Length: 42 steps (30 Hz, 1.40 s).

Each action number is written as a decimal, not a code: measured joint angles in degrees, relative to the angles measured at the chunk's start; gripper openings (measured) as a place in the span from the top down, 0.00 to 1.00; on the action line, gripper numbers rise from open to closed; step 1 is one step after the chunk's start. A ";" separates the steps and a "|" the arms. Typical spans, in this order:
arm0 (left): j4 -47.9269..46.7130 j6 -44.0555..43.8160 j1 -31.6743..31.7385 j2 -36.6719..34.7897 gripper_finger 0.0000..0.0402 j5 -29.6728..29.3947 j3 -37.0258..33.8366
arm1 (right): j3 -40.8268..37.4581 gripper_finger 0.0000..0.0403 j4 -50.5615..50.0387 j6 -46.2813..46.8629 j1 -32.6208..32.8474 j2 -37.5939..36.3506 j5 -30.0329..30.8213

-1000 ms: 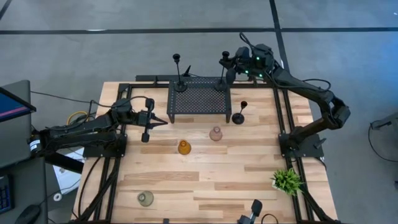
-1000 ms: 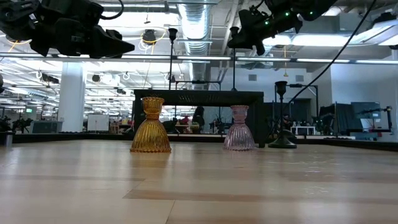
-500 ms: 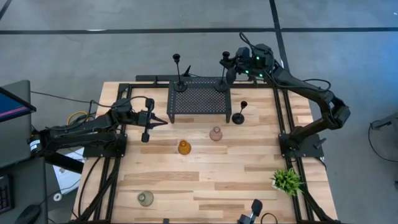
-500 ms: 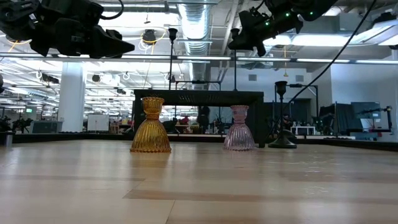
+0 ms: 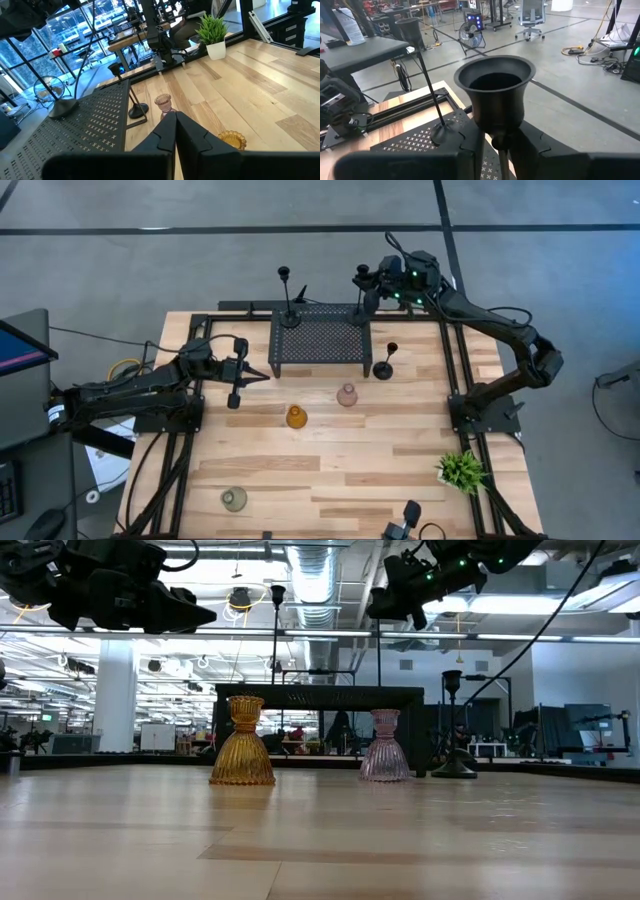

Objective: Pick & Place candle stick holders
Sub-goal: Put the bottom black candle holder on the shelf, then put the black candle holder on the shelf

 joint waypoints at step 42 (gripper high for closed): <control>0.00 0.00 0.01 0.00 0.98 -0.02 0.00 | 0.00 0.42 -1.16 -2.62 -0.49 -11.15 0.02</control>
